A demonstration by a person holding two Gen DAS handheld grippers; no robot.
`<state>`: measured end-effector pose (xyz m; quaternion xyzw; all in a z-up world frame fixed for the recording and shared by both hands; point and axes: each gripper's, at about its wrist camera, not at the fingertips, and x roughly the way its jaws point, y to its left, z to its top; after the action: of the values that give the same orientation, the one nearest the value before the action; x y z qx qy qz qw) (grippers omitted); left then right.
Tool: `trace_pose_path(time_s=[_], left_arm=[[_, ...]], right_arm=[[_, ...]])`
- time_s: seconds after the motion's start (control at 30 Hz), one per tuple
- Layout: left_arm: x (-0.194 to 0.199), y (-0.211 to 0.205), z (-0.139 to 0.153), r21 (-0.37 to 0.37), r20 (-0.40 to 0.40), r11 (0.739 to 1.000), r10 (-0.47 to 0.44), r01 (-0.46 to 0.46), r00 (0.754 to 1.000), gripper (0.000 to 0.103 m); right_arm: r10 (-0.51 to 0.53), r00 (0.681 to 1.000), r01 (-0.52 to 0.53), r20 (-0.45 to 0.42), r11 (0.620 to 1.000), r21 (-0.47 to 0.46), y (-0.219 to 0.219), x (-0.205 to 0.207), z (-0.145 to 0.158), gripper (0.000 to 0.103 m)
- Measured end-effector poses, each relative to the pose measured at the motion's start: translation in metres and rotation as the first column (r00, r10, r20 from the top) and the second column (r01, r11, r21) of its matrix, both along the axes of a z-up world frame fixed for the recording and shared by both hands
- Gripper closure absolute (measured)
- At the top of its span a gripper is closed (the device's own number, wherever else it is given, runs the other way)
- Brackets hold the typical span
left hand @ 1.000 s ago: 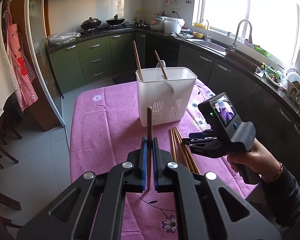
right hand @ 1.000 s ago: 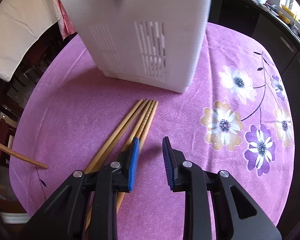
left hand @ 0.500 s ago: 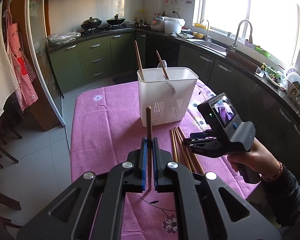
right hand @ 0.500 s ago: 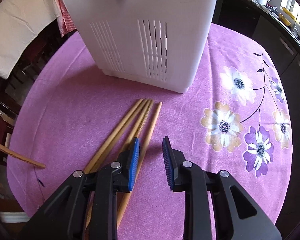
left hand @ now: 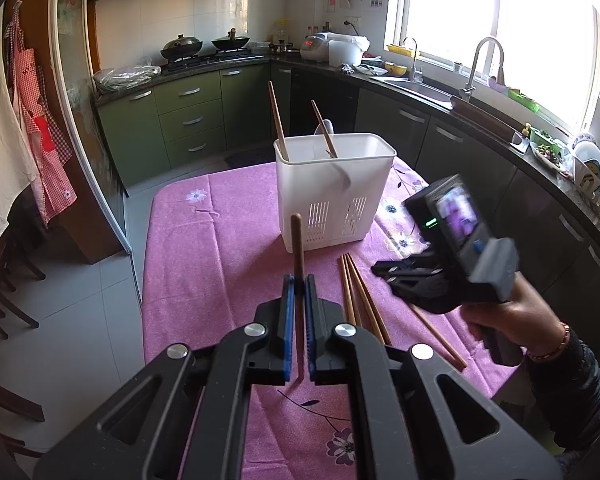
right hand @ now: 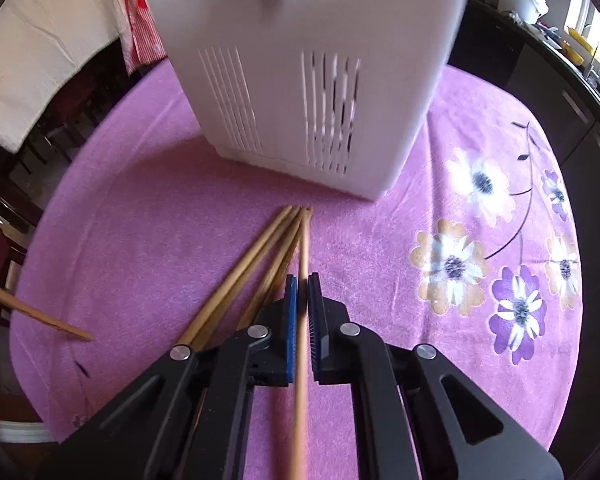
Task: Organize utensils
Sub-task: 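Grasp a bamboo chopstick with the right tool while the left tool holds its chopstick upright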
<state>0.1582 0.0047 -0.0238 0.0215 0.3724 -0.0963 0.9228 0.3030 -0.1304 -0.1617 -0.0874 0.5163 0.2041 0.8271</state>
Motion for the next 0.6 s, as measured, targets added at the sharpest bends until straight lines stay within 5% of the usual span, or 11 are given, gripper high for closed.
trace_pose_path(time_s=[0.33, 0.6], left_arm=[[-0.001, 0.000, -0.002, 0.010, -0.001, 1.000, 0.002, -0.002, 1.000, 0.098], [-0.001, -0.002, -0.001, 0.022, -0.003, 1.000, 0.001, -0.001, 1.000, 0.098]], right_arm=[[-0.028, 0.959, -0.021, 0.284, 0.986, 0.168, -0.065, -0.066, 0.117, 0.097], [-0.079, 0.900, -0.022, 0.428, 0.974, 0.225, -0.119, -0.130, 0.165, 0.097]])
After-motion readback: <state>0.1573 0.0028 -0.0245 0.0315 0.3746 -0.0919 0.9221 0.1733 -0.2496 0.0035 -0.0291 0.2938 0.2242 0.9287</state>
